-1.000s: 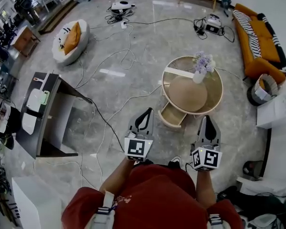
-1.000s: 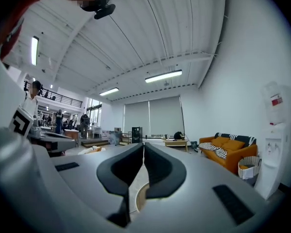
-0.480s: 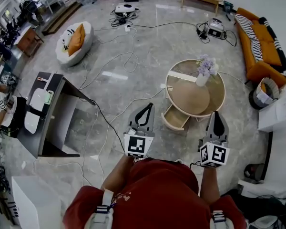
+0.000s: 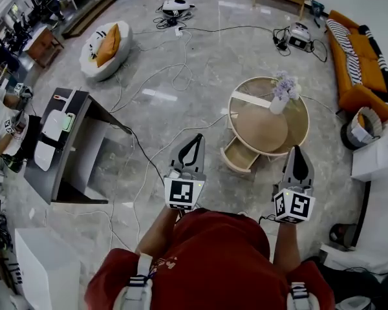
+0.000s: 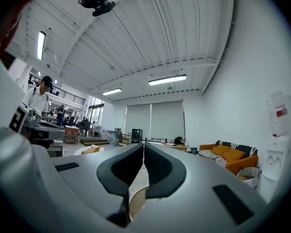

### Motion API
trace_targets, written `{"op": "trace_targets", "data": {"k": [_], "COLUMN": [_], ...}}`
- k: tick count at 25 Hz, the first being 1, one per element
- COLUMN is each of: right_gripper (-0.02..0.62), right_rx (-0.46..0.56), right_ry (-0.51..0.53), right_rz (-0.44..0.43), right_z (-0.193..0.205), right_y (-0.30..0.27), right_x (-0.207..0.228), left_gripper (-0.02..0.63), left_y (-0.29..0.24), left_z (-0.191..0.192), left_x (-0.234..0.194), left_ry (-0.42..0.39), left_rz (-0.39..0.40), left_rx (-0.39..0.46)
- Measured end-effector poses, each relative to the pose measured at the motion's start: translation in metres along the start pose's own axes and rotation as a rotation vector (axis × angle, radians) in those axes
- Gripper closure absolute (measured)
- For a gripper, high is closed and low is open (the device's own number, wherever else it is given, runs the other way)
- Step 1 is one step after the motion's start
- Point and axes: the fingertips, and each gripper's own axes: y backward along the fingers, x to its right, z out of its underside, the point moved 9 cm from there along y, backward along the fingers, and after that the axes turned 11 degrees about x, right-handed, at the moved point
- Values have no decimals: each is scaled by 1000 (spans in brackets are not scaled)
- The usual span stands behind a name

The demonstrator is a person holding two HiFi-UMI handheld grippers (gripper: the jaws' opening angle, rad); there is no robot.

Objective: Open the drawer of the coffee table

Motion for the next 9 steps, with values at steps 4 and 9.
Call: {"op": "trace_targets", "data": {"k": [4, 9], "right_gripper": [572, 572], "right_rx": [2, 1], "right_ry": [-3, -4], "right_rz": [-13, -16], "right_z": [-1, 1], "right_y": [0, 0], "right_x": [-1, 1], "left_gripper": [591, 591], "left_y": [1, 0], "left_z": [-3, -2], "left_x": [3, 6], "left_ry": [10, 17], "left_rz": [-4, -5], "left_rx": [-7, 5]}}
